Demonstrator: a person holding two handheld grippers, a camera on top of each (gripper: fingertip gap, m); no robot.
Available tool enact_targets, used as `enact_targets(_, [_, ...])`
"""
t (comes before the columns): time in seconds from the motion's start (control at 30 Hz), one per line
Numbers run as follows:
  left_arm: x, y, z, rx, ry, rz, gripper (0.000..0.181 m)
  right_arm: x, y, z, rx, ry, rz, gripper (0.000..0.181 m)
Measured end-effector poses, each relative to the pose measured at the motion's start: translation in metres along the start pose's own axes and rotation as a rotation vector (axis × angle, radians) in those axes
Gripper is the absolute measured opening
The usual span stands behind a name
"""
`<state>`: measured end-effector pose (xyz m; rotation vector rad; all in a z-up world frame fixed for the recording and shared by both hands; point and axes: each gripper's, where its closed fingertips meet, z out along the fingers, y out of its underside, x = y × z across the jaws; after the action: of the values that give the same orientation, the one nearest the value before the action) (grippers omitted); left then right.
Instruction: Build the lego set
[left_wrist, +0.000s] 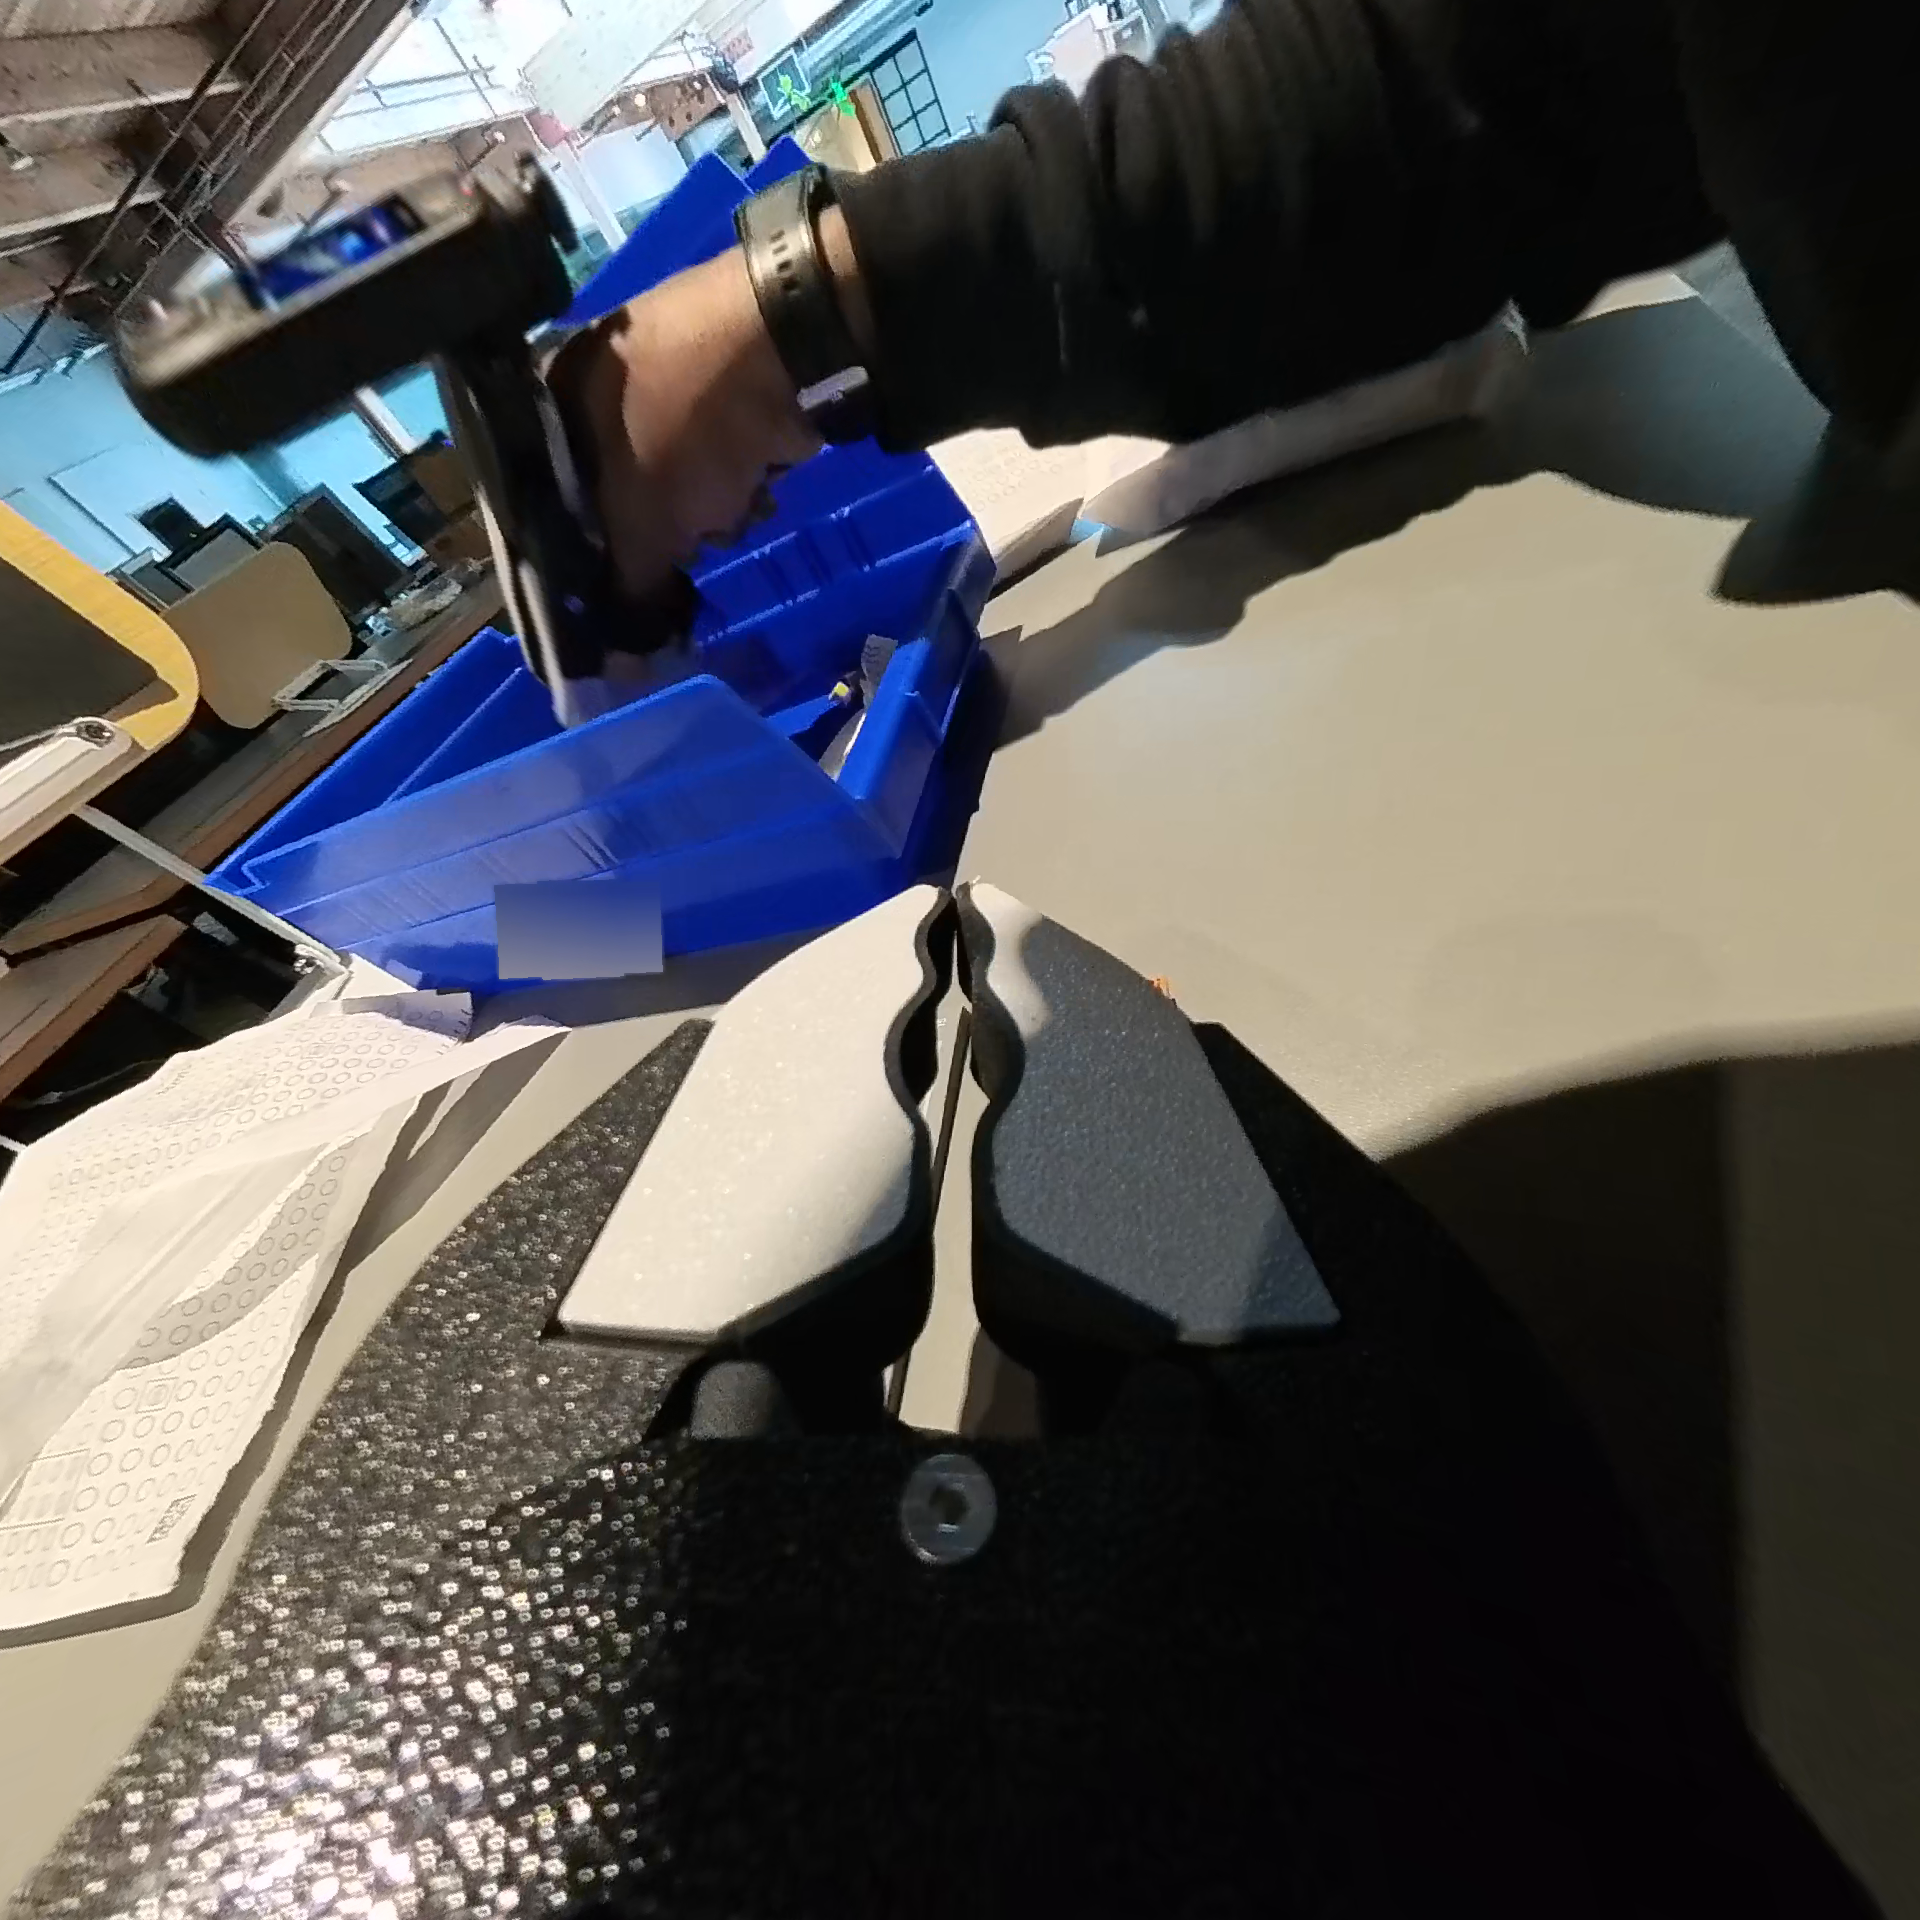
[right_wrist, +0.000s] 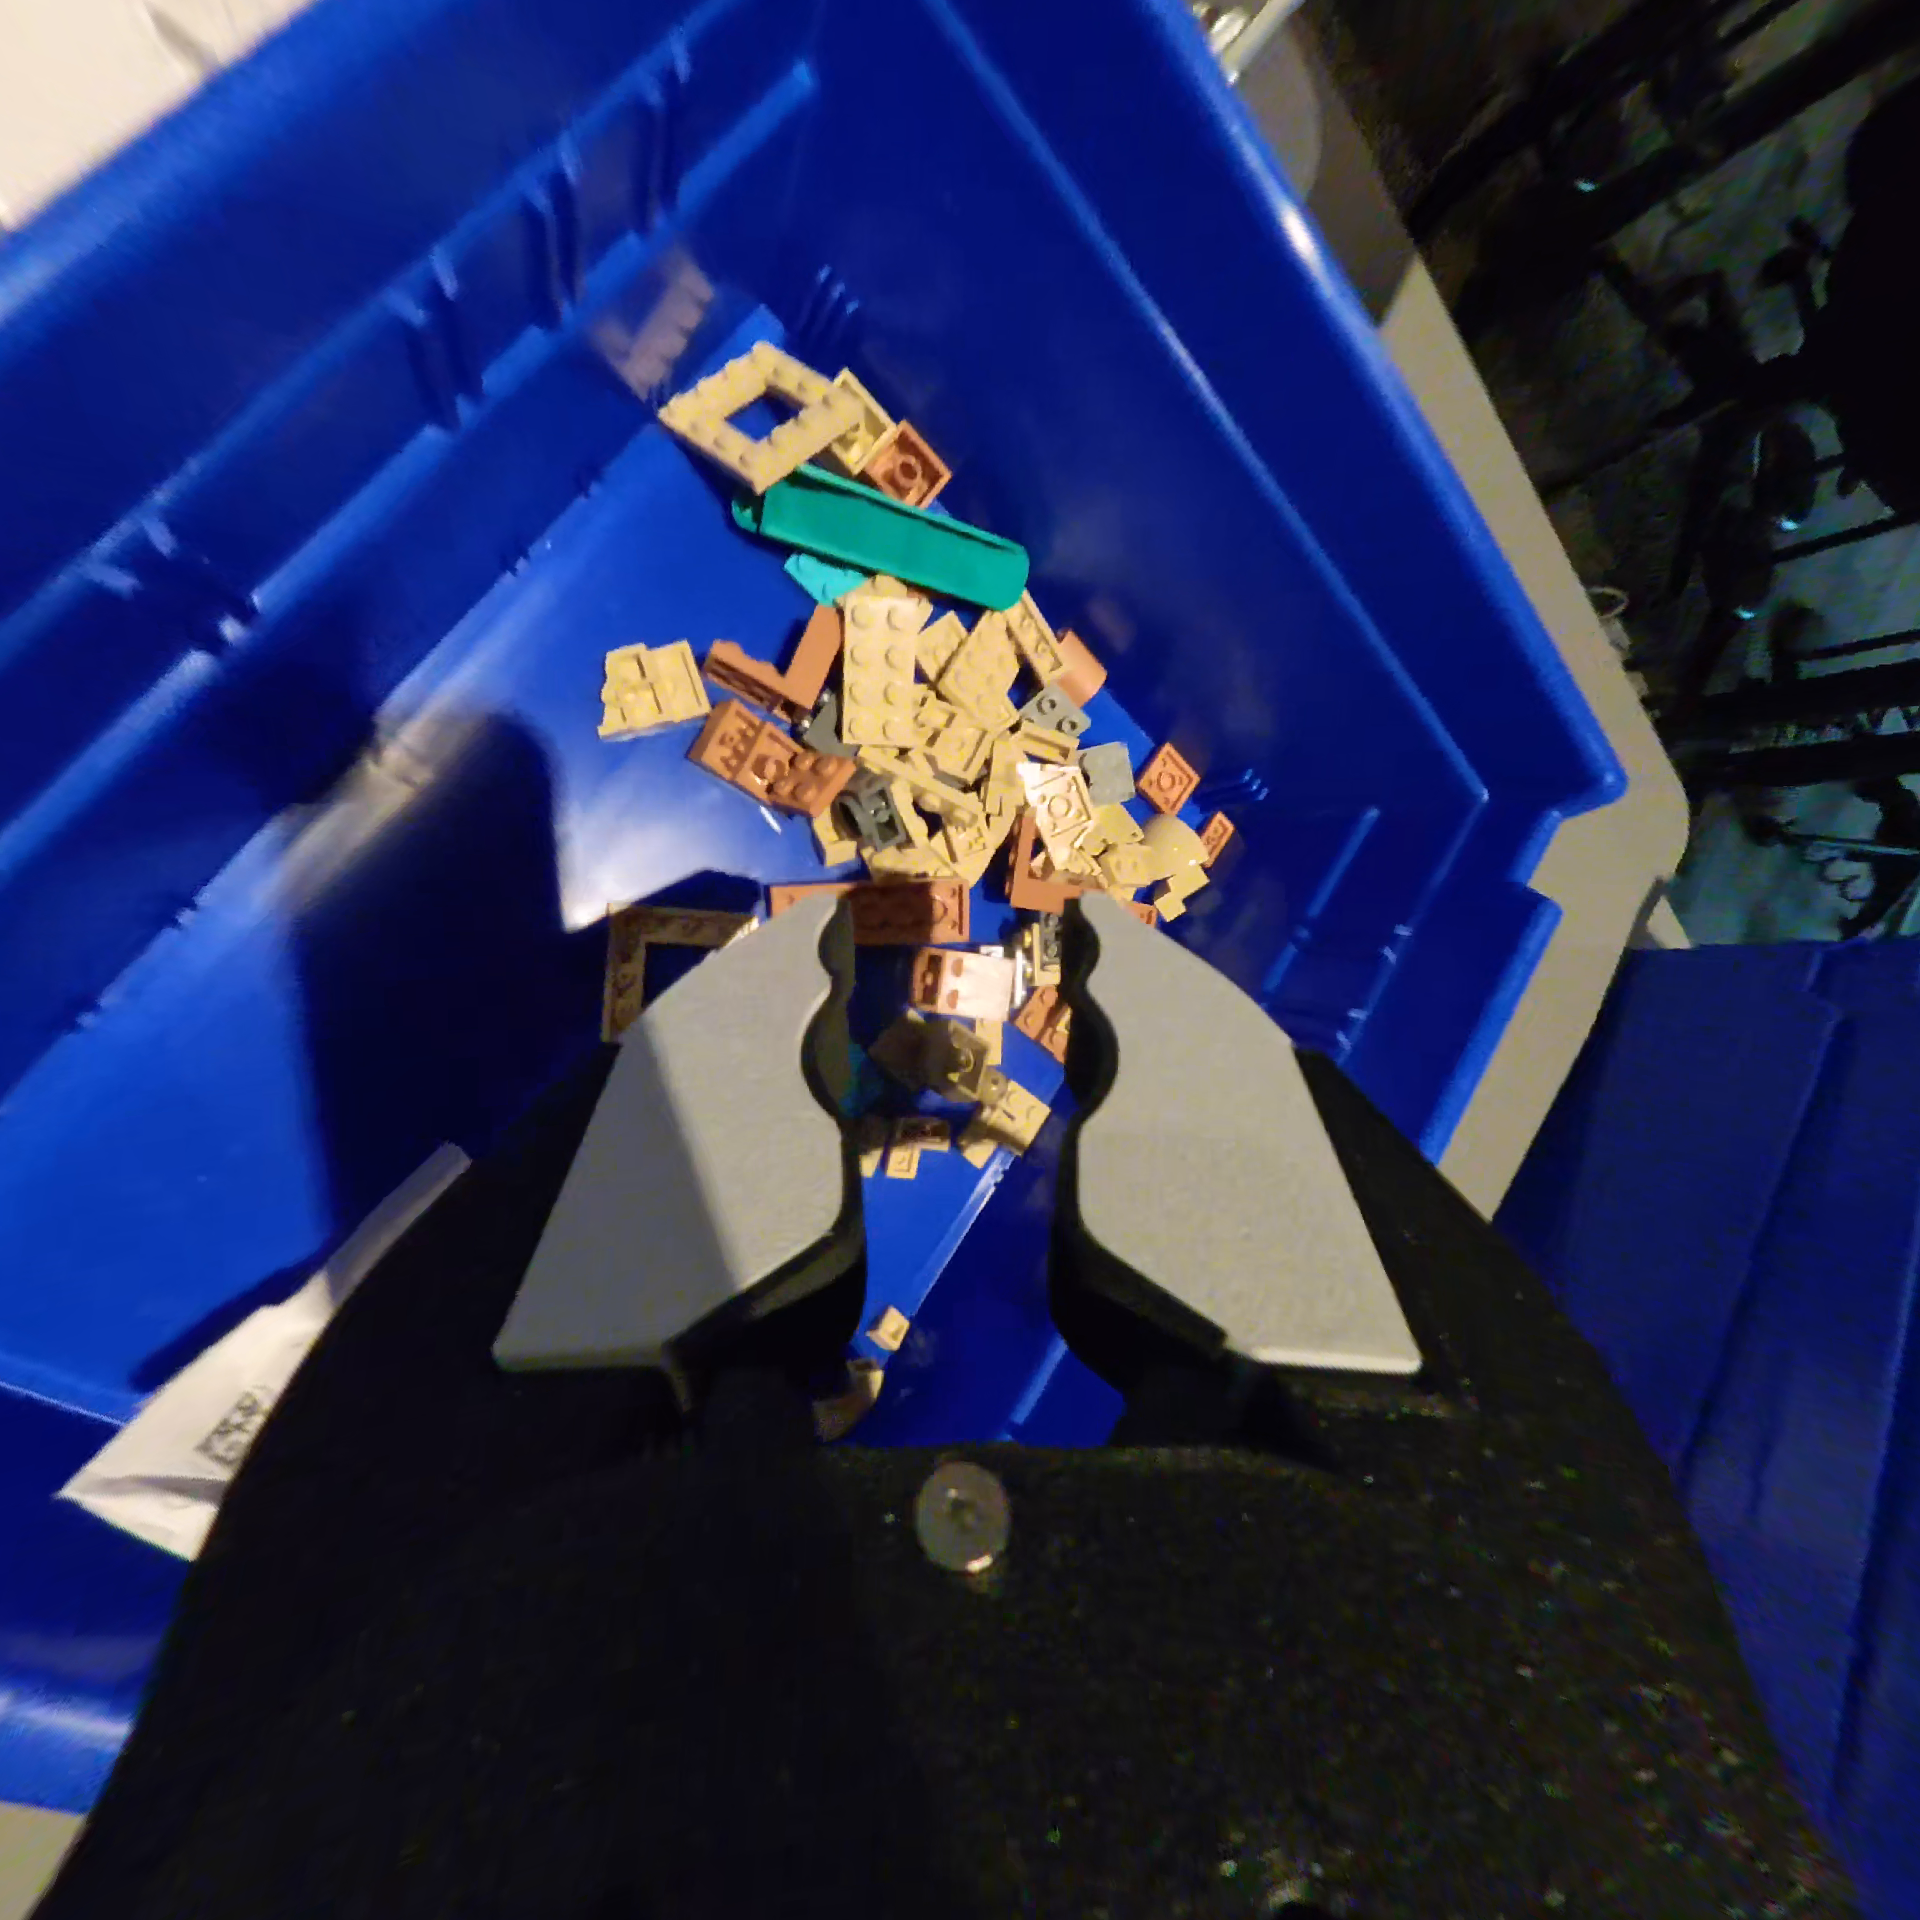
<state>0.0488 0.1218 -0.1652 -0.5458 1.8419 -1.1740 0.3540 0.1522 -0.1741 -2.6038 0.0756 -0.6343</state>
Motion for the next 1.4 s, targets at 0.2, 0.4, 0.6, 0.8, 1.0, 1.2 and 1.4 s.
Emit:
enact_targets(0.2, [0.001, -0.001, 0.0, 0.004, 0.004, -0.005, 0.0, -0.003, -0.005, -0.004, -0.003, 0.026, 0.025, 0.045])
enact_targets(0.4, [0.001, -0.001, 0.0, 0.004, 0.005, -0.004, 0.0, -0.011, -0.012, -0.014, 0.03, 0.032, 0.062, 0.058])
enact_targets(0.6, [0.0, -0.002, -0.001, 0.011, 0.0, -0.016, 0.0, -0.01, -0.01, -0.023, 0.043, 0.052, 0.092, 0.066])
enact_targets(0.8, [0.002, -0.003, 0.0, 0.01, 0.002, -0.009, 0.0, -0.007, -0.01, -0.03, 0.088, 0.05, 0.174, 0.065])
enact_targets(1.0, [-0.002, -0.002, -0.001, 0.015, -0.005, -0.027, 0.0, -0.011, -0.007, -0.015, 0.096, 0.011, 0.236, 0.062])
enact_targets(1.2, [-0.004, -0.002, -0.001, 0.014, -0.007, -0.05, 0.0, -0.012, -0.002, 0.0, 0.071, -0.01, 0.228, 0.063])
enact_targets(1.4, [-0.014, 0.002, -0.001, -0.014, -0.041, -0.113, 0.0, -0.01, 0.006, 0.013, 0.054, -0.015, 0.216, 0.062])
